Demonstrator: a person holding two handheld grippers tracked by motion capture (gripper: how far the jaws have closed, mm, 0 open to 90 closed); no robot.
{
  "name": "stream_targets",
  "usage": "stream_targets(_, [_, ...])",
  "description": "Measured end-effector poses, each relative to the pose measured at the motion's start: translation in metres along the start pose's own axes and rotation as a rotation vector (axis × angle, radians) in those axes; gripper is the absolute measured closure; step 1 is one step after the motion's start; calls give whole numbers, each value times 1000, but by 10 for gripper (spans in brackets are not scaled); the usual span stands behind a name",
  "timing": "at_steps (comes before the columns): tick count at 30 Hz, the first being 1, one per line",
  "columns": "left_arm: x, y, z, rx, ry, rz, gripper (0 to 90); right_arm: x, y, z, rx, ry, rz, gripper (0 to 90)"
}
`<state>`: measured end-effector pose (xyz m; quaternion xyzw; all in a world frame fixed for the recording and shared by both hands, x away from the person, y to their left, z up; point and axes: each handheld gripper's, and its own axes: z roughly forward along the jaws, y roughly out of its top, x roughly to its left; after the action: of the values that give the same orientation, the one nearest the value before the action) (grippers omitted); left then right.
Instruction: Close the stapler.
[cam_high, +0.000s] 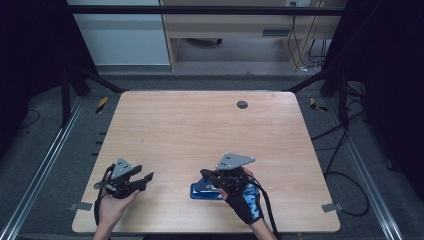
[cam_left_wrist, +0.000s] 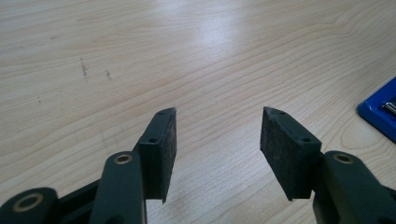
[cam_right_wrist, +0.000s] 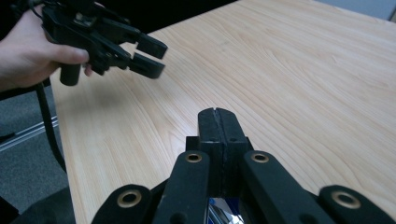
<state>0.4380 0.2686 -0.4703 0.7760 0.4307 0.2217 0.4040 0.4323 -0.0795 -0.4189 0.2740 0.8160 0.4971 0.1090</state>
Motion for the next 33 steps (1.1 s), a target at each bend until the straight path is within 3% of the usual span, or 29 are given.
stream_targets(11, [-1, 0, 1, 7, -6, 9, 461, -15, -23, -16, 35, -22, 25, 900])
stream_targets(27, [-6, 1, 4, 13, -17, 27, 460, -29, -54, -22, 80, -39, 74, 900])
stream_targets(33, [-6, 0, 4, 16, -23, 31, 457, -33, -60, -26, 63, -34, 94, 900])
